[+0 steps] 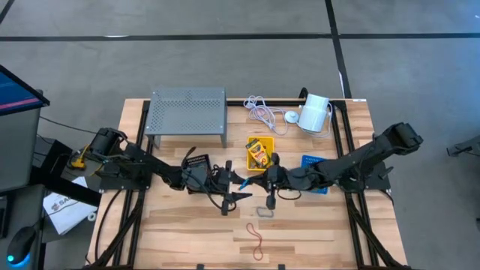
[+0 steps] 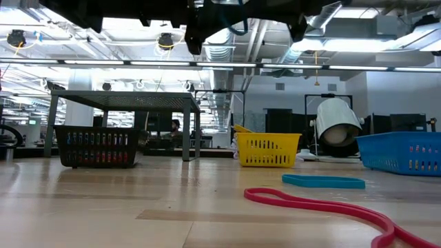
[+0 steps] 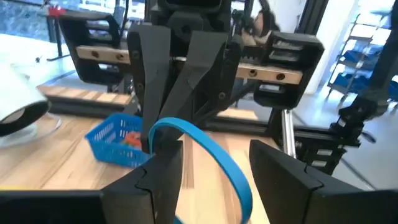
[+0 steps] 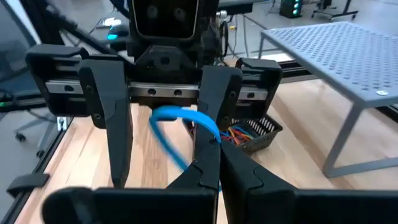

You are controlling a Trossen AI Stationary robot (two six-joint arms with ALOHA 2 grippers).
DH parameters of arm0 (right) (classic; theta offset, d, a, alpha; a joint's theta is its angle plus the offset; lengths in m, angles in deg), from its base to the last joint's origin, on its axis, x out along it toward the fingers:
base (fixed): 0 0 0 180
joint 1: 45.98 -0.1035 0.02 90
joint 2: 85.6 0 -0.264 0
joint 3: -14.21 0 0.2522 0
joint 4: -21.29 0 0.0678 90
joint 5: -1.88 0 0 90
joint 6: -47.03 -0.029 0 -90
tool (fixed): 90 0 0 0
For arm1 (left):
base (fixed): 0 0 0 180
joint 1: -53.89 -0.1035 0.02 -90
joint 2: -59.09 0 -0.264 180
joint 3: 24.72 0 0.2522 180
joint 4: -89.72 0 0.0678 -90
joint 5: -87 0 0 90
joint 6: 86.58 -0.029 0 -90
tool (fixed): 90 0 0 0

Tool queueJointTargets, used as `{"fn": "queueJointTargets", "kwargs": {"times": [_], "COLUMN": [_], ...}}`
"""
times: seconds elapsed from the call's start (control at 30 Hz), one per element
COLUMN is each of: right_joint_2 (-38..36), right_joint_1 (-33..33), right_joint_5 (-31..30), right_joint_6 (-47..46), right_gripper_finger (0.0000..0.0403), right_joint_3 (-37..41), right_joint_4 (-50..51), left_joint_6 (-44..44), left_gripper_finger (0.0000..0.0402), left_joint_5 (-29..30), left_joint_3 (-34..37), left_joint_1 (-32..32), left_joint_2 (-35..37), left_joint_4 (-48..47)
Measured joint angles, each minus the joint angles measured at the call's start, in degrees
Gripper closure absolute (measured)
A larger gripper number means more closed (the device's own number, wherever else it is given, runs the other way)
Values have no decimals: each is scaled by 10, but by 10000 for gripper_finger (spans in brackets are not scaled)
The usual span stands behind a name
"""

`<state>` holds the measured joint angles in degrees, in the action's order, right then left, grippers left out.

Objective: Pick & Place Office Desk Supplies
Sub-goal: Put the blue rubber band into the black bin

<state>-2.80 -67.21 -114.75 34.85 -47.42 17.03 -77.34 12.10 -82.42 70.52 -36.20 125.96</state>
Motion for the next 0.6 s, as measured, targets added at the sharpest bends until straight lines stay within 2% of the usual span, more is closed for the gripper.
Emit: {"fn": "queueJointTargets", "kwargs": {"times": [0.1, 0.17, 0.33, 0.37, 0.6], "right_joint_2": [2, -3, -5, -5, -5], "right_joint_1": [-1, -2, -13, -15, -15], "right_joint_5": [12, 13, 13, 13, 13], "right_joint_6": [2, 2, 5, 6, 7], "right_gripper_finger": [403, 403, 403, 403, 403], "right_joint_3": [-10, -12, -11, -11, -11], "right_joint_4": [12, 13, 16, 17, 15], "left_joint_6": [4, 19, 11, 5, 0], "left_gripper_finger": [235, 261, 376, 387, 400], "left_joint_5": [28, 45, 44, 44, 44], "left_joint_3": [0, 0, 0, 0, 0], "left_joint_1": [2, 0, 2, 4, 6], "left_joint_2": [0, 0, 0, 0, 0], "left_joint_4": [-27, -44, -53, -52, -52]}}
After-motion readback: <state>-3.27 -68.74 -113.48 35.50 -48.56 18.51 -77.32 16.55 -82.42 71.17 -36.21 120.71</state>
